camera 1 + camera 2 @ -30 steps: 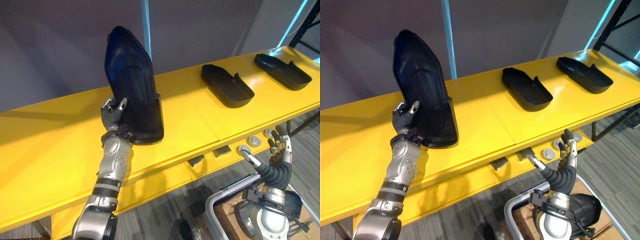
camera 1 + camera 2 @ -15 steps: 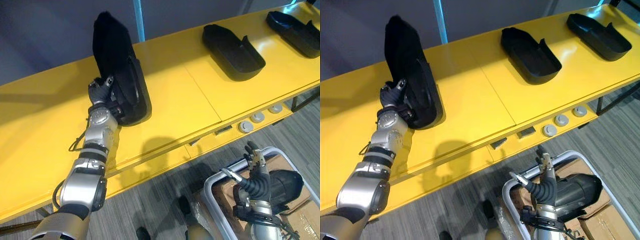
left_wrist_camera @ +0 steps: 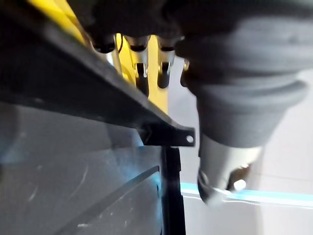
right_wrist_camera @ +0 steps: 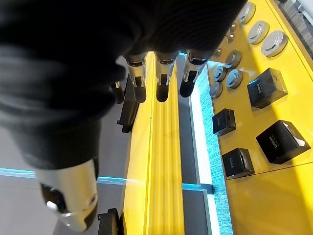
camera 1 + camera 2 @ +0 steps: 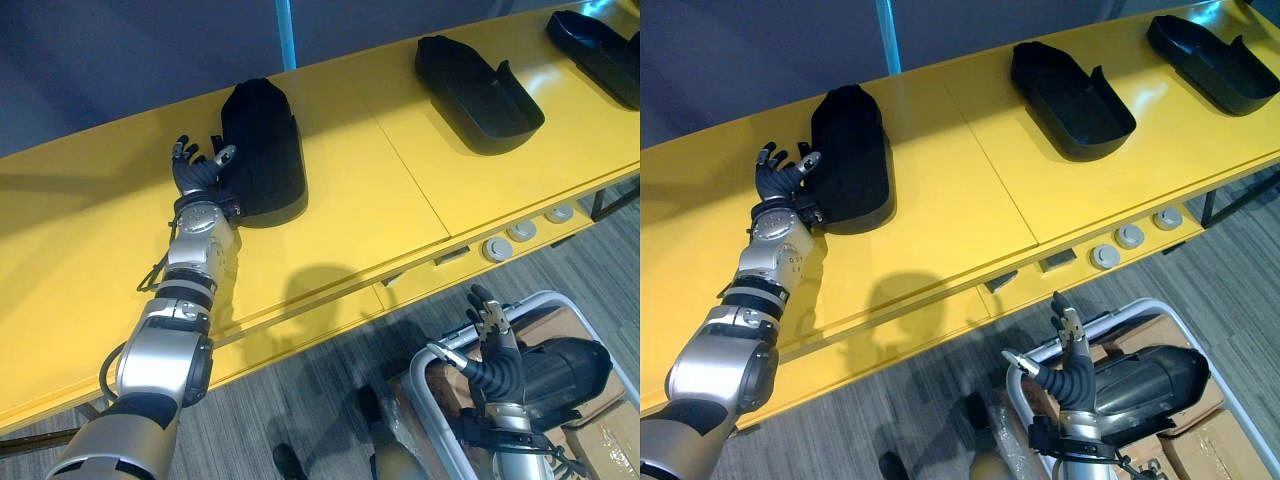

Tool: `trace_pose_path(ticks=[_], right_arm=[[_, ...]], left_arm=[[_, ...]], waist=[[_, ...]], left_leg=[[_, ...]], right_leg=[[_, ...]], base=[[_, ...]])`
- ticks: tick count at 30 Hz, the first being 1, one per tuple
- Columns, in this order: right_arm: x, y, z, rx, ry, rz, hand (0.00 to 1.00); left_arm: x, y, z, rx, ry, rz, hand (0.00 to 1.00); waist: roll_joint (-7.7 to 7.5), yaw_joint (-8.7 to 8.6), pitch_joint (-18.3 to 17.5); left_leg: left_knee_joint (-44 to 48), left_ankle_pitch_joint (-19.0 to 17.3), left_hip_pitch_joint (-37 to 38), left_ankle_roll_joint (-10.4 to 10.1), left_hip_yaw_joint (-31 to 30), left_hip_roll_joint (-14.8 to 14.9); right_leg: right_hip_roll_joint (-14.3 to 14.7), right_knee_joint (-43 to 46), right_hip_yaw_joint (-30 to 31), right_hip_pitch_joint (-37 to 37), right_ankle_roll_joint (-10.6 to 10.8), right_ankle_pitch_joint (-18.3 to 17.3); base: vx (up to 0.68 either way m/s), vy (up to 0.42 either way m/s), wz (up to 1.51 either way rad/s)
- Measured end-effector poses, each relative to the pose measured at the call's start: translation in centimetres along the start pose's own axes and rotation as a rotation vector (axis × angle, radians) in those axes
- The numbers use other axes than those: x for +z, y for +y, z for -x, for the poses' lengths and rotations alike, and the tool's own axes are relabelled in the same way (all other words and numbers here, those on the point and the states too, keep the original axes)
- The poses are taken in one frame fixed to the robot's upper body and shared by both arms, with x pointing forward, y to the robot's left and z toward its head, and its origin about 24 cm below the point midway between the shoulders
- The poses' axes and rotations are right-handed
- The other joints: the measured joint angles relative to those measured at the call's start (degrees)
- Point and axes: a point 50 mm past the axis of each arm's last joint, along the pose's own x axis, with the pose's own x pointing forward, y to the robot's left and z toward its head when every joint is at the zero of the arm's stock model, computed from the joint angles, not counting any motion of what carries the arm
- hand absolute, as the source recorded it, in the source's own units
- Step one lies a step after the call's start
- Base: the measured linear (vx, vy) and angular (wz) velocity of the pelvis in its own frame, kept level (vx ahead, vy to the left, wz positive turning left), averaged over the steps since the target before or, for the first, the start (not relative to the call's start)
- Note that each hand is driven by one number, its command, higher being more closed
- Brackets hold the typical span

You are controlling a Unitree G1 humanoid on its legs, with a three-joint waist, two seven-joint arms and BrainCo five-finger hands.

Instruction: Walk over and take plastic housings, then place them on the shelf

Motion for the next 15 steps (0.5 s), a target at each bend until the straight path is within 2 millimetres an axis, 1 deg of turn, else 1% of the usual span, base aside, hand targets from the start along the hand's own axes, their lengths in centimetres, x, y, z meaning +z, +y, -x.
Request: trace_pose_path(ticks=[3, 5, 9, 10, 12, 13, 14, 15], right_arm=[[-0.2, 0.0, 0.2, 0.001, 0.012, 0.004, 0.00], [-0.2, 0.1, 0.4, 0.006, 0.018, 0.008, 0.00], [-0.5, 0.3, 0.7, 0.015, 0.037, 0.011, 0.00], [-0.7, 0.2, 0.8, 0.012, 0.046, 0.014, 0.00], [-0.7, 0.3, 0.8, 0.015, 0.047, 0.012, 0.00], [-0.7, 0.4, 0.8, 0.017, 0.048, 0.010, 0.00], [-0.7, 0.4, 0.8, 0.017, 0.048, 0.010, 0.00], [-0.7, 0.4, 0.8, 0.016, 0.049, 0.009, 0.00]], left_arm=[[0.0, -0.6, 0.3, 0.017, -0.006, -0.012, 0.00], [0.0, -1.1, 0.7, 0.019, -0.012, 0.000, 0.00], [-0.1, -1.4, 1.3, 0.025, -0.020, 0.038, 0.00], [-0.2, -1.8, 1.6, 0.016, -0.022, 0.050, 0.00], [0.3, -2.4, 2.2, -0.010, -0.050, 0.082, 0.00], [1.2, -2.7, 2.7, -0.031, -0.091, 0.106, 0.00], [2.5, -3.2, 3.2, -0.054, -0.148, 0.133, 0.00], [3.1, -3.4, 3.5, -0.063, -0.179, 0.143, 0.00]], waist=[[-0.04, 0.14, 0.02], [-0.04, 0.16, 0.02], [-0.04, 0.01, 0.02], [-0.06, 0.01, 0.02], [-0.06, 0.43, 0.02], [-0.04, 0.56, 0.00], [-0.05, 0.61, -0.01], [-0.04, 0.62, -0.02]], left_leg=[[0.00, 0.04, 0.11, 0.06, -0.35, -0.07], [-0.06, 0.06, 0.11, 0.09, -0.59, -0.18], [-0.10, 0.08, 0.20, 0.12, -1.25, -0.25], [-0.16, 0.08, 0.60, 0.13, -1.45, -0.19], [-0.77, 0.18, 1.49, 0.18, -1.45, -0.21], [-1.08, 0.26, 1.95, 0.23, -1.45, -0.27], [-1.23, 0.35, 1.96, 0.33, -1.57, -0.39], [-1.40, 0.46, 1.99, 0.40, -1.68, -0.49]], right_leg=[[-0.11, -0.29, -0.21, 0.45, -0.01, 0.01], [-0.25, -0.58, -0.41, 0.69, -0.06, 0.05], [-0.39, -0.93, -1.12, 1.30, -0.06, 0.06], [-0.27, -1.00, -1.48, 1.83, -0.06, 0.06], [-0.13, -1.00, -1.81, 2.49, -0.05, 0.06], [-0.09, -1.00, -1.90, 2.81, -0.05, 0.05], [-0.12, -1.00, -2.14, 2.86, -0.05, 0.05], [-0.20, -1.00, -2.31, 2.88, -0.05, 0.05]], base=[[-0.01, 0.012, 0.07], [-0.01, 0.014, 0.06], [0.00, 0.007, 0.07], [0.01, -0.004, 0.09], [0.00, -0.002, 0.03], [0.00, 0.000, 0.00], [0.00, 0.009, 0.05], [-0.01, 0.013, 0.08]])
